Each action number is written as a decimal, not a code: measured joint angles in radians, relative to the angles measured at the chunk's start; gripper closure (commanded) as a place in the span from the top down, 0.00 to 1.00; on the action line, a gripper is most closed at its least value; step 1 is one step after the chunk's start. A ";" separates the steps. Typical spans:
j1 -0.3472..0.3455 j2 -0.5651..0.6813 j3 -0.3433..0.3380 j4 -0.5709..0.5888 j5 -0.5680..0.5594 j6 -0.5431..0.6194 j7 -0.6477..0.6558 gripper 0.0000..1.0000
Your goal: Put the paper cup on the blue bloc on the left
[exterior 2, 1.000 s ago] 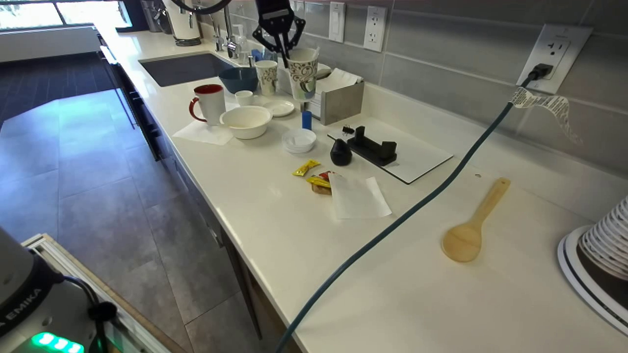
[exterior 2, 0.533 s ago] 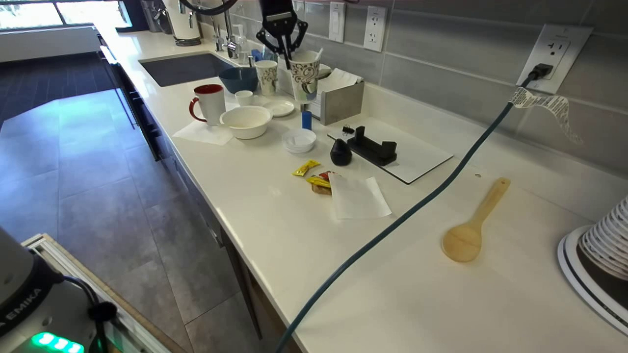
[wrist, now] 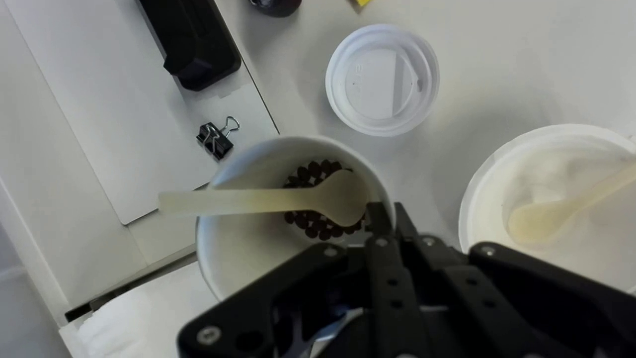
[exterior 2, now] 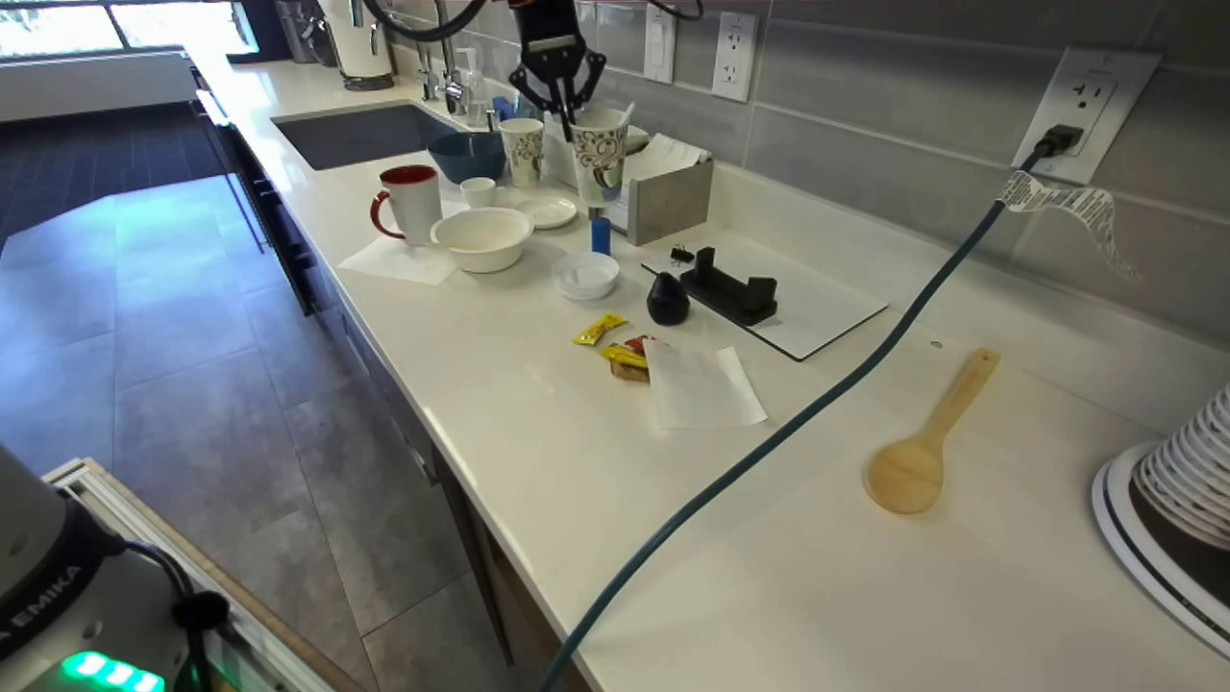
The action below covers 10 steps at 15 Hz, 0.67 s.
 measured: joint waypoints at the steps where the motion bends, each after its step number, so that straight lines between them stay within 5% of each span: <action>1: 0.002 0.013 0.000 0.013 0.000 -0.007 0.000 0.01; 10: 0.004 0.094 -0.001 0.092 0.000 -0.051 0.000 0.01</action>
